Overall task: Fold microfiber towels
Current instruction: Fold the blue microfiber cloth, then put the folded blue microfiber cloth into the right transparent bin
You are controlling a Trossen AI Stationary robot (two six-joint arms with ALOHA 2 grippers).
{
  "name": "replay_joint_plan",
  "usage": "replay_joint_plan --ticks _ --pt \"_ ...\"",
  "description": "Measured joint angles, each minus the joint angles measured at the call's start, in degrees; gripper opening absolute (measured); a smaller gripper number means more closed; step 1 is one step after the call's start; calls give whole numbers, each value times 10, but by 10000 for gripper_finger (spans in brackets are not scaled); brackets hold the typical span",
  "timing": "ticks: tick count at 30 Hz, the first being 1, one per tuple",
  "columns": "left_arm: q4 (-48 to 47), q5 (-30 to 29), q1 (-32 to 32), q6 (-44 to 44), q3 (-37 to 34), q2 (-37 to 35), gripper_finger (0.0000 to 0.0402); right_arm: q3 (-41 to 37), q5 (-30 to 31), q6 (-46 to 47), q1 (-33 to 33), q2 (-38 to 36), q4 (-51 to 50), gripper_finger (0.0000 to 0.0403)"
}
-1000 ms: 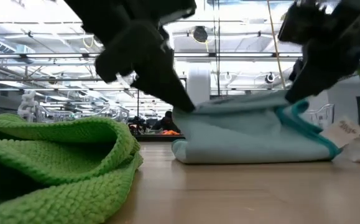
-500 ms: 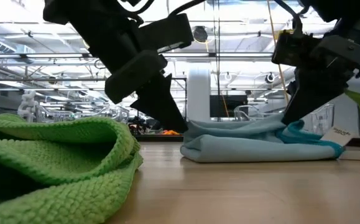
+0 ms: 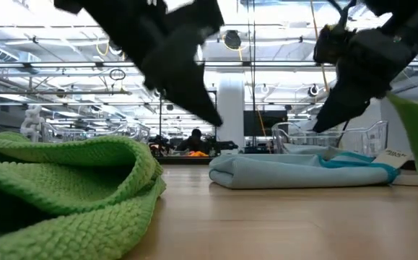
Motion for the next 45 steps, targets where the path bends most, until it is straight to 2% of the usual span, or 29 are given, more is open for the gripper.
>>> replay_joint_plan --ticks 4,7,11,16,20,23,25,30,34,36,38,40,43,45 --pt "26 -3 -3 -3 0 -30 37 0 -35 -3 29 -37 -51 260" --pt "83 15 -6 19 0 -29 37 0 -60 -24 64 -43 -54 241" --pt "154 31 -4 31 -5 17 37 -28 -59 -24 92 -26 27 215" --pt "188 52 5 9 -6 73 37 -39 -31 19 94 -7 57 200" --pt "177 75 16 7 -5 109 37 6 12 15 83 -25 -31 202" --pt "144 75 31 -6 -4 111 37 45 14 37 78 -38 -127 212" --pt "118 72 39 -10 -2 112 37 49 -9 49 79 -48 -154 227" --pt "47 61 66 5 -2 110 37 49 -61 88 79 -76 -165 285" --pt "20 67 80 44 -2 110 37 49 -62 122 69 -112 -192 331" --pt "19 80 84 68 -2 110 37 49 -54 129 50 -136 -174 349" --pt "20 86 86 84 -2 110 37 49 -19 132 34 -153 -127 363" --pt "23 86 86 92 -3 108 37 43 1 126 28 -162 -81 369" --pt "23 90 87 99 -4 101 37 31 -36 98 25 -161 -61 361" --pt "18 90 87 101 -5 94 37 24 -39 105 24 -159 -58 341"
